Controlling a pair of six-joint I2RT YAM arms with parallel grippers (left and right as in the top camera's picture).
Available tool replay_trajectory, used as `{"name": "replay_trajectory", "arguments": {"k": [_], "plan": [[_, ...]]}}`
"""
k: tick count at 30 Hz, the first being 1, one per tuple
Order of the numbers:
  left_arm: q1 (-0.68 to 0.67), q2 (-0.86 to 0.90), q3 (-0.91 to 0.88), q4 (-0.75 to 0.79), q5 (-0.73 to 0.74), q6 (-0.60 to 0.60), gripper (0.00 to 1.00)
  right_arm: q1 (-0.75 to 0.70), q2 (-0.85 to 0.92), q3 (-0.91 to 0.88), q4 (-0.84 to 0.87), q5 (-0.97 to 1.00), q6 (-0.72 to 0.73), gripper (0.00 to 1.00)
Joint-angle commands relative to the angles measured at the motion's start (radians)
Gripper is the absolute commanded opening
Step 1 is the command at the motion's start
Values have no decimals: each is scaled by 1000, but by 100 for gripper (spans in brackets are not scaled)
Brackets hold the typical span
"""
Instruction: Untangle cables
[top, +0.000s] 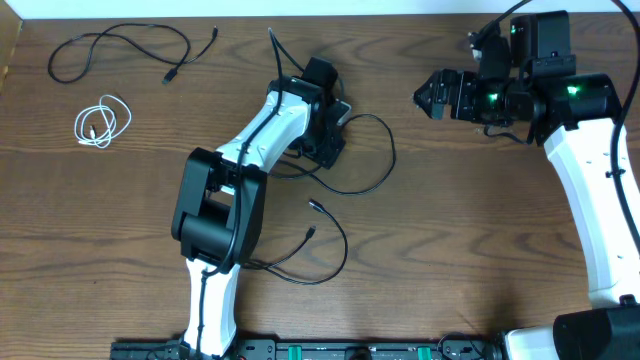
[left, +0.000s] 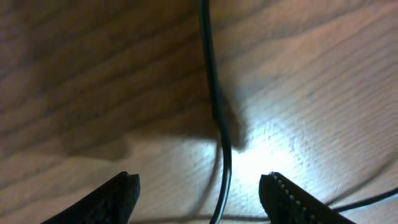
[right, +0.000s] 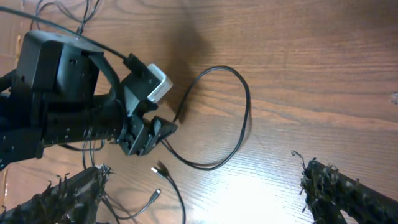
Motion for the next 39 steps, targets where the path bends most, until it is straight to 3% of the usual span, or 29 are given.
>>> {"name": "replay_trajectory", "arguments": {"k": [1,16,23,31,39], "plan": [[0,14,-9,7,-5,25,66,-3,-8,1,-5,-21,-10,99],[-67,97,-11,8,-76,25,59,-3,-7,1,-10,-20,-18,99],[-66,98,-11,8,-81,25,8,-3,-8,1,-12,-20,-26,99],[-66,54,69,-54,-122,24,7,-3,-8,1,-29,-5,-25,99],[-66,-186,245,-58,-124,-66,7,-3,-7,1,-37,-6,-25,99]]}}
